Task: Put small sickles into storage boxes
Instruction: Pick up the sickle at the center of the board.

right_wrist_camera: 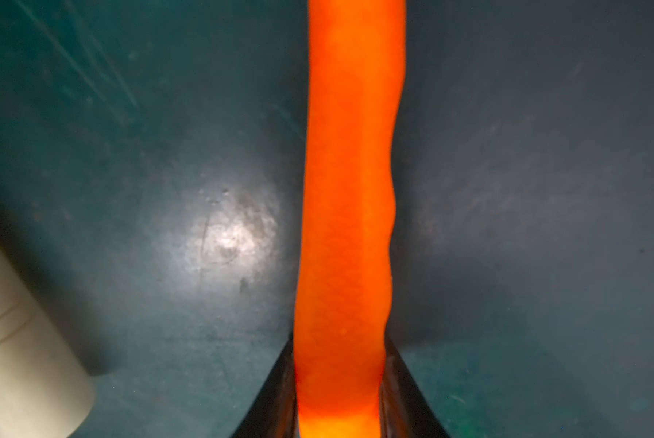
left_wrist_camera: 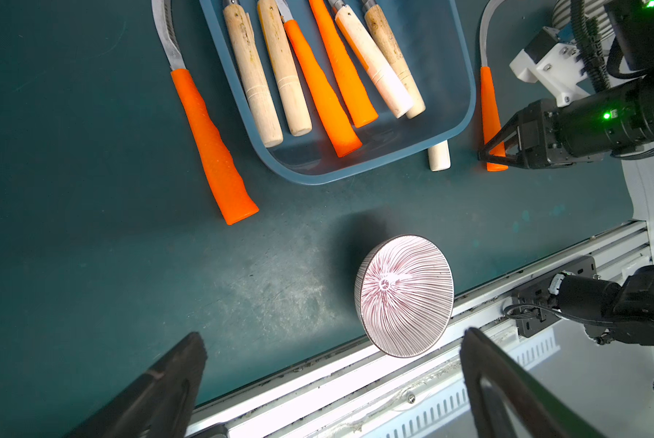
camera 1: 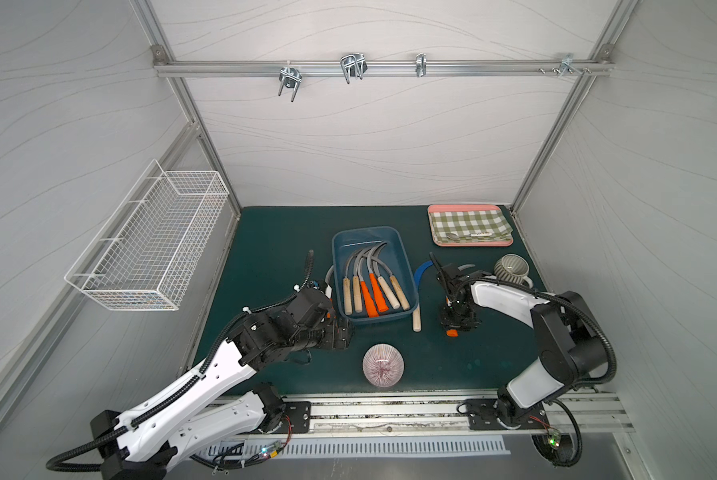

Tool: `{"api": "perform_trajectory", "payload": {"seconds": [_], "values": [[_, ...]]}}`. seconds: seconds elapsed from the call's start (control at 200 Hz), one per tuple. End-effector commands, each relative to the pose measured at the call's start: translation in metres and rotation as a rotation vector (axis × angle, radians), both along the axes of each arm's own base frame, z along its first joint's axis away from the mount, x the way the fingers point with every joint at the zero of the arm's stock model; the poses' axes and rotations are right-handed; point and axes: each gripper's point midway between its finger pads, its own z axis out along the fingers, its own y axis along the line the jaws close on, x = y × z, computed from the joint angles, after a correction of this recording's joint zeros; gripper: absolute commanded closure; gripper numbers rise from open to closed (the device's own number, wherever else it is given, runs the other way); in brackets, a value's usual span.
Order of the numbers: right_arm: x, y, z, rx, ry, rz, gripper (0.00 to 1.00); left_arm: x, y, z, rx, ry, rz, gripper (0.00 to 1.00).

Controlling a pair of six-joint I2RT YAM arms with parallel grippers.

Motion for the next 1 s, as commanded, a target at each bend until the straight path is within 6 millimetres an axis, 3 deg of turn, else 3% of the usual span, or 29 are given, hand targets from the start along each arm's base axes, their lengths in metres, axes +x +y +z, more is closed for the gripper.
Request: {"api": "perform_trajectory", "payload": {"seconds": [0.0,0.61,0.995], "values": [[0.004,-0.003,-0.001,-0.009,-0.013,0.003,0.82,0.006,-0.004,0.009,-0.015,-0.034,0.000,0.01],[0.002,-0.006,0.058,-0.019,-0.119,0.035,0.82,0.017,-0.014,0.023,-0.018,-0.071,-0.016,0.01],[0.008,0.031,0.101,-0.038,-0.204,0.181,0.82,0.023,-0.012,0.032,0.005,-0.095,-0.011,0.01]]}}
